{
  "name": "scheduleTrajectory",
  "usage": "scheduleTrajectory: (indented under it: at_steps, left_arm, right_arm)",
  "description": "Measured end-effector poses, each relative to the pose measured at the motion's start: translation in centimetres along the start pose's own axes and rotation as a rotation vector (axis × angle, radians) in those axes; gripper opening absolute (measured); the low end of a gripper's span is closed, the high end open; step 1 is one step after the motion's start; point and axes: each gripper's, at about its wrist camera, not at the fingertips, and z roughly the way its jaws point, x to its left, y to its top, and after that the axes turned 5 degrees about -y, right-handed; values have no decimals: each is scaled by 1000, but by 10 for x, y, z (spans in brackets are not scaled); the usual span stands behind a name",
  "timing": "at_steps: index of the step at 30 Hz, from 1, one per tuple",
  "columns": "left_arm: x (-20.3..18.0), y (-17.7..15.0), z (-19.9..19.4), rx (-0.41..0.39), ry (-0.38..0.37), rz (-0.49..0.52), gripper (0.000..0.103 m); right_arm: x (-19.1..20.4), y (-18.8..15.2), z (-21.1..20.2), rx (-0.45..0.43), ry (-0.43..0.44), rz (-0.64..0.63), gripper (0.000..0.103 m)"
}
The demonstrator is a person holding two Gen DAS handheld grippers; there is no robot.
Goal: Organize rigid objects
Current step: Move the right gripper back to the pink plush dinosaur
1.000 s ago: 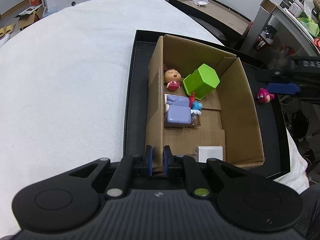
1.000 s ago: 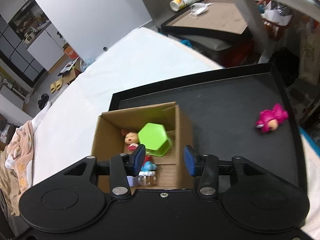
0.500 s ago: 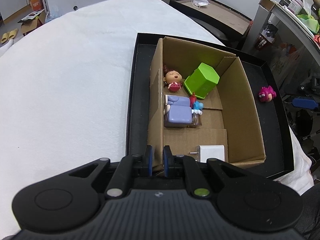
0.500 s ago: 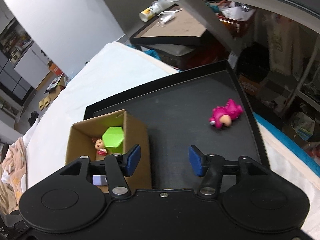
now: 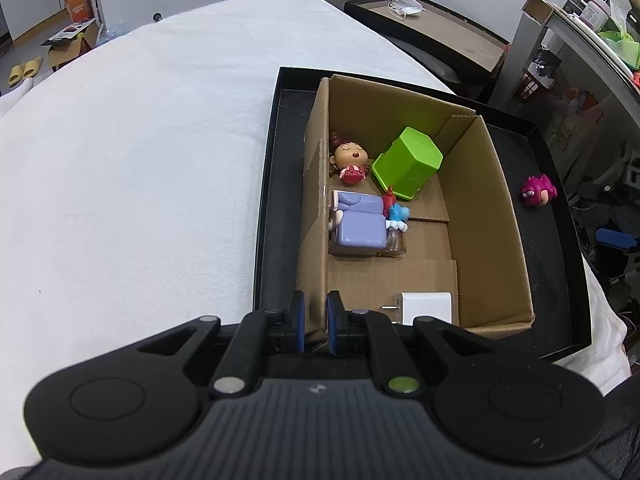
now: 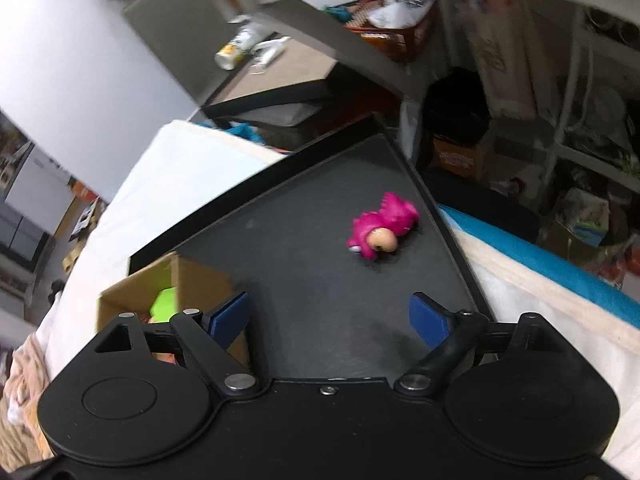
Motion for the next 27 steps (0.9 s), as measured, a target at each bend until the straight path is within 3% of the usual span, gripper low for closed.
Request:
scheduleTrajectory:
  at_steps: [27]
  left_arm:
    - [-5,6,19,41,43,13,10]
  right_arm:
    - [-3,30,80,11,-69,70,84]
